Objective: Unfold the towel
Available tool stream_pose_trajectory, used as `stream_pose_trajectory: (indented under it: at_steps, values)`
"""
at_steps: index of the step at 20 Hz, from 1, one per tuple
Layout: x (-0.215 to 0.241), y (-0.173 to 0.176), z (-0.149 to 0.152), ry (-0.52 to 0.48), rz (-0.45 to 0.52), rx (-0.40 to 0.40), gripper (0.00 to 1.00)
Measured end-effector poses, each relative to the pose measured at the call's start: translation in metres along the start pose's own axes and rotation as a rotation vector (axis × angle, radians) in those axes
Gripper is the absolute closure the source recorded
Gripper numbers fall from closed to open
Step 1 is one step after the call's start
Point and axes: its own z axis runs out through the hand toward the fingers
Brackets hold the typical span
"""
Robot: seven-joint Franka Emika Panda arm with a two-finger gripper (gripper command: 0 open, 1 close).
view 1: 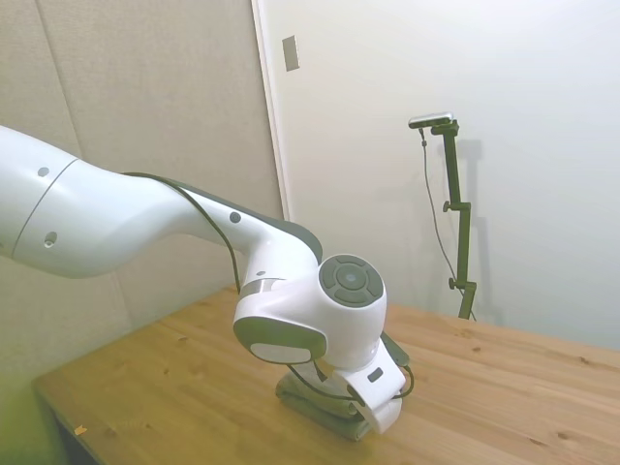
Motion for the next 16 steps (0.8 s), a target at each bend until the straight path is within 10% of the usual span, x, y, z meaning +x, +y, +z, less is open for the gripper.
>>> stream_pose_trajectory:
  at_steps: [16]
  values:
    - [0.0037,0.0062,-0.0041,-0.001,0.012,0.019,1.00]
